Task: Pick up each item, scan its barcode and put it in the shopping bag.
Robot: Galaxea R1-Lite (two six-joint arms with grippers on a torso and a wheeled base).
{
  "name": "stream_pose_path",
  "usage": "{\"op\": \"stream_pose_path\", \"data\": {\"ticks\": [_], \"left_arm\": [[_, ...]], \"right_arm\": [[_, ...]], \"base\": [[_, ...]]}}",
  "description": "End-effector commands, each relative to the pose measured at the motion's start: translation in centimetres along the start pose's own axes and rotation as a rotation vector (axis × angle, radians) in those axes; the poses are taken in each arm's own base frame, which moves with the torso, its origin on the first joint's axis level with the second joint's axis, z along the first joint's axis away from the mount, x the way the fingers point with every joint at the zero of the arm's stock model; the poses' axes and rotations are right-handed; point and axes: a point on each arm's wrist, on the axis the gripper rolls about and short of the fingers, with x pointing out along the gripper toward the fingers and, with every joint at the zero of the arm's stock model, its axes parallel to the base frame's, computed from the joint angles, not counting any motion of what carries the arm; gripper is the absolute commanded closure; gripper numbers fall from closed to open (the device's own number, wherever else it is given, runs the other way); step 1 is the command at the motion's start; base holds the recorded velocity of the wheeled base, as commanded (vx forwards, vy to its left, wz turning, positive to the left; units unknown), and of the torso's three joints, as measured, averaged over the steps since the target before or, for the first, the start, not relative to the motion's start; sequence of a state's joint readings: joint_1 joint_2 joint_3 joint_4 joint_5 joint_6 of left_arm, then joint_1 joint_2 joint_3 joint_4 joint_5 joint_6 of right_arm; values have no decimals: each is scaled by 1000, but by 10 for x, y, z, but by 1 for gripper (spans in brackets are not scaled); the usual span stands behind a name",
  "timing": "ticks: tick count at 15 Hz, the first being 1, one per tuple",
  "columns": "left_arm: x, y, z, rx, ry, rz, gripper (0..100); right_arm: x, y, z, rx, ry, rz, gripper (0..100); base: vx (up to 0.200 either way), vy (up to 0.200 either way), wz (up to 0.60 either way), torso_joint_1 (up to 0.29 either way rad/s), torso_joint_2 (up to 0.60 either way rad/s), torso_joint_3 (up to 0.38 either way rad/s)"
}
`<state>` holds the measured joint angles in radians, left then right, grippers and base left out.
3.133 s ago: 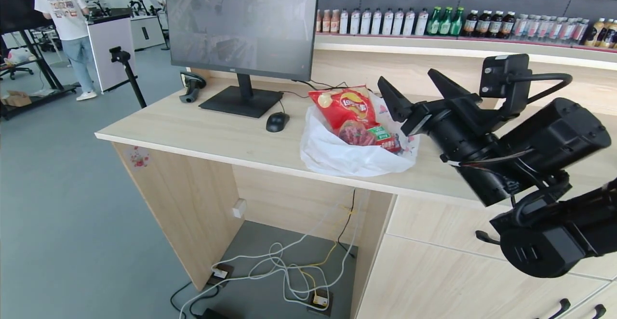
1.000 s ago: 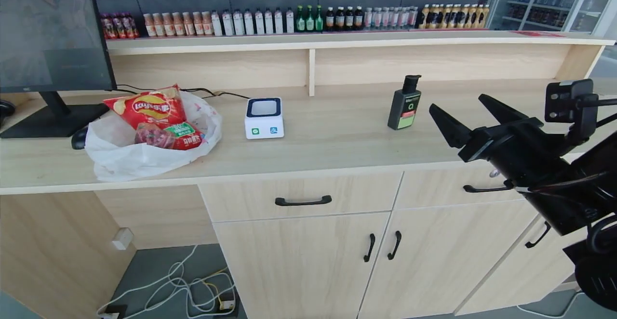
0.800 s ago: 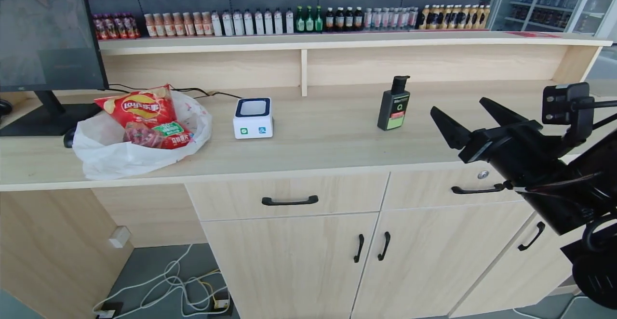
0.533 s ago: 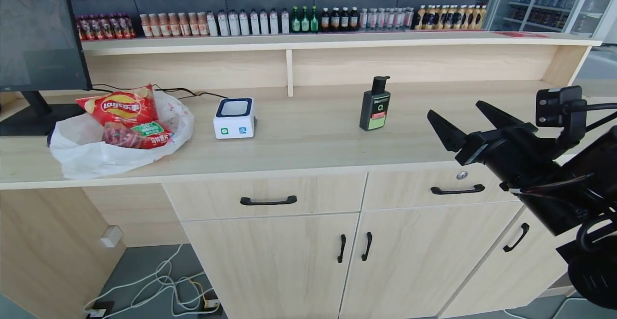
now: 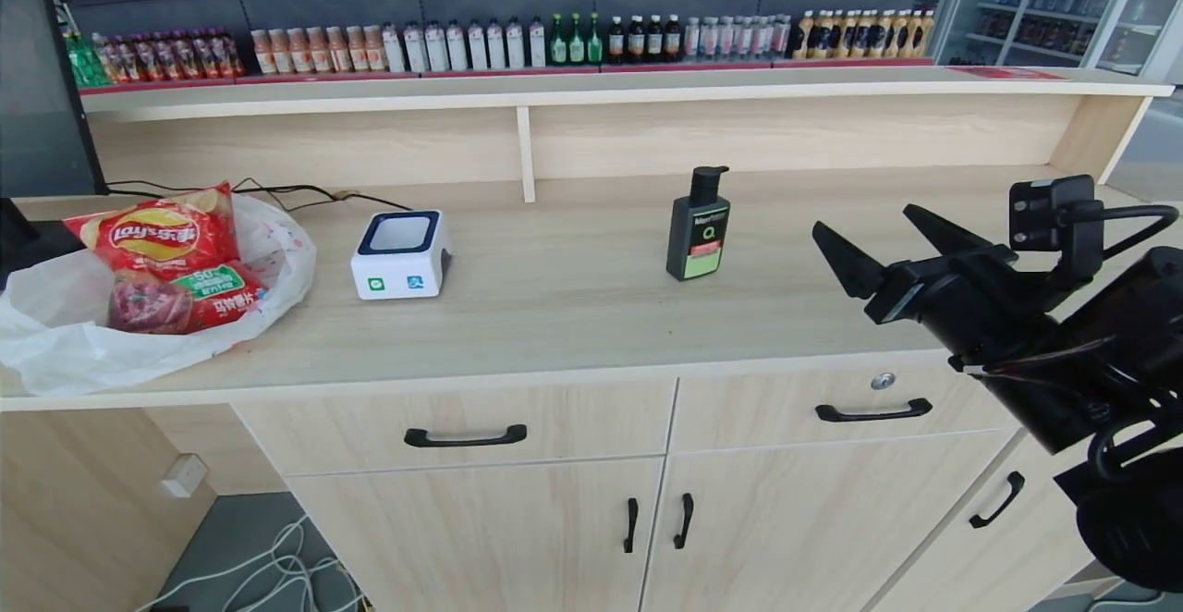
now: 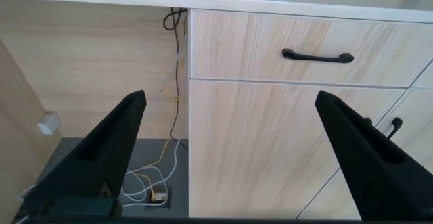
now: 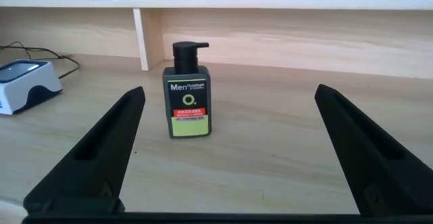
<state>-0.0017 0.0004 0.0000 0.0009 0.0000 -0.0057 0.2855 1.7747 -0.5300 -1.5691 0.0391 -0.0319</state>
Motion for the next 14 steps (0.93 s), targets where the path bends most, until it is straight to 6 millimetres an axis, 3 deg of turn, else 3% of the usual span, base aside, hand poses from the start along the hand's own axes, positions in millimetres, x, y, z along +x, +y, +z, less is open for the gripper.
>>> {"op": "stream_pose_path", "data": {"ticks": [1,7,9,14], "left_arm": [[0,0,0,0,-1,0,0],[0,0,0,0,-1,0,0],[0,0,0,0,-1,0,0],[0,0,0,0,-1,0,0]], "right_arm": [[1,0,-3,-3,8,2,0],[26,-3,-18,-35,1,-7,0],[47,-10,-31,-53,-10,-12,0],[91,-24,-32,24,51,-19,0]], "base": [[0,0,0,0,0,0],[0,0,0,0,0,0],[0,0,0,0,0,0],[0,0,0,0,0,0]]}}
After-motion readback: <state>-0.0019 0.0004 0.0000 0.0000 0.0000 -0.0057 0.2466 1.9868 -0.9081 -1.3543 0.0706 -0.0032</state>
